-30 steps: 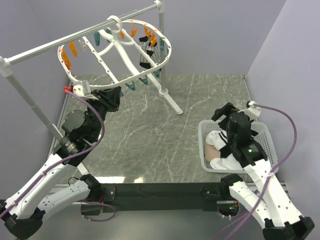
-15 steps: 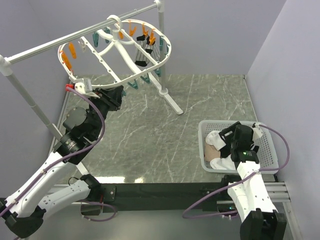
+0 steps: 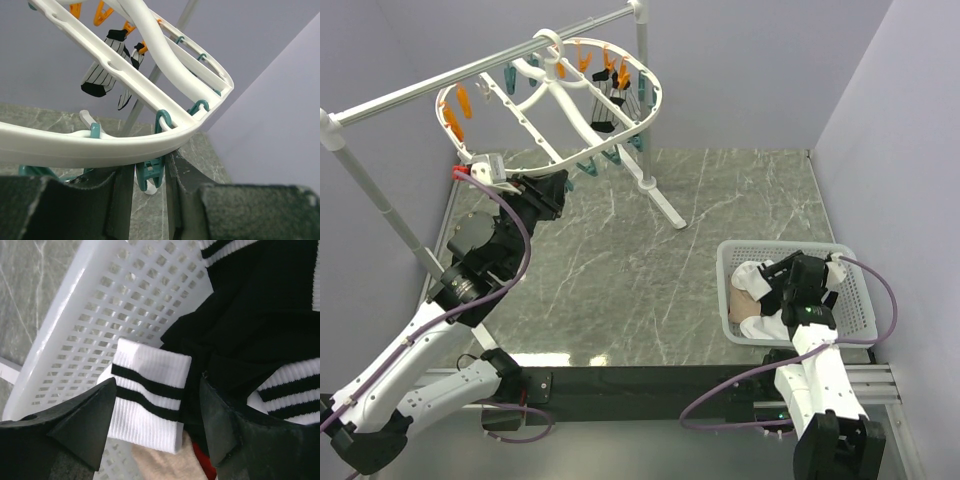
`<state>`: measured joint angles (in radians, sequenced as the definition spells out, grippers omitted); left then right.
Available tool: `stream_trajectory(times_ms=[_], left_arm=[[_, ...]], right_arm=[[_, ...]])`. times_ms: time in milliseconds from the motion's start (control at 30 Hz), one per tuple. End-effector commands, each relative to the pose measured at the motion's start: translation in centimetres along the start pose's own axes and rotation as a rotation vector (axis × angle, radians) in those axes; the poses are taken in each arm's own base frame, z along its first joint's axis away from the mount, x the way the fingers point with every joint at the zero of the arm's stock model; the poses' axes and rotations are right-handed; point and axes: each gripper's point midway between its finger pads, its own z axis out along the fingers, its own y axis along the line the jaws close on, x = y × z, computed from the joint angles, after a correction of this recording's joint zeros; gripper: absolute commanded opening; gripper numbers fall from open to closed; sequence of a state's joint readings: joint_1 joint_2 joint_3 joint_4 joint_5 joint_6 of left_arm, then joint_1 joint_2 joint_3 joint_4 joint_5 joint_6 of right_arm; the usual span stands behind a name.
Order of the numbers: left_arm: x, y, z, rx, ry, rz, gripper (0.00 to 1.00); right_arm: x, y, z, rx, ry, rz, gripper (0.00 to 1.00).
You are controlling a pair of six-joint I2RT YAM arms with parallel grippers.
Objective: Clip the socks to the hanger
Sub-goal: Pick up the sock from the bin.
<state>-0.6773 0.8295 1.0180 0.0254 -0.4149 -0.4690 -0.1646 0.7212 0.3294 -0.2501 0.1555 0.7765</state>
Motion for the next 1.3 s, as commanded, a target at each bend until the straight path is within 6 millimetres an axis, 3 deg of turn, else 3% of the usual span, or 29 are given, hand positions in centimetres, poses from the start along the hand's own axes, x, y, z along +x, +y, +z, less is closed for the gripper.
stream_trajectory(times_ms=[0, 367, 633, 800, 1000, 1200, 1267], left_arm=[[-1.4, -1.4, 0.2, 0.039, -0.017, -0.025, 0.24], [-2.1, -1.2, -0.1, 0.027, -0.035, -0.036, 0.24], [-2.1, -1.2, 0.0, 0.023, -0.037, -0.035, 0.24], [-2.0, -1.3, 0.3, 0.026, -0.034, -0.026, 0.24], [-1.7, -1.5, 0.6, 0.035, -0.027, -0.013, 0.24], [-1.7, -1.5, 0.6, 0.038, -0.024, -0.006, 0.24], [-1.6, -1.5, 0.6, 0.038, -0.024, -0.004, 0.24]], right_arm=[[-0.5, 0.1, 0.3, -0.021, -0.034, 0.022, 0.72], [-1.3, 0.9, 1.2, -0.073, -0.089, 0.03, 0.56], [-1.5, 1.7, 0.8, -0.103, -0.077, 0.002, 0.26], [-3.6, 2.7, -1.3, -0.133, -0.136, -0.043, 0.02], [-4.2, 4.2, -3.6, -0.247, -0.176, -0.097, 0.02], [-1.5, 3.6, -2.4, -0.242, -0.046, -0.149, 0.05], [-0.5, 3.7, -2.0, -0.241, 0.009, -0.164, 0.14]])
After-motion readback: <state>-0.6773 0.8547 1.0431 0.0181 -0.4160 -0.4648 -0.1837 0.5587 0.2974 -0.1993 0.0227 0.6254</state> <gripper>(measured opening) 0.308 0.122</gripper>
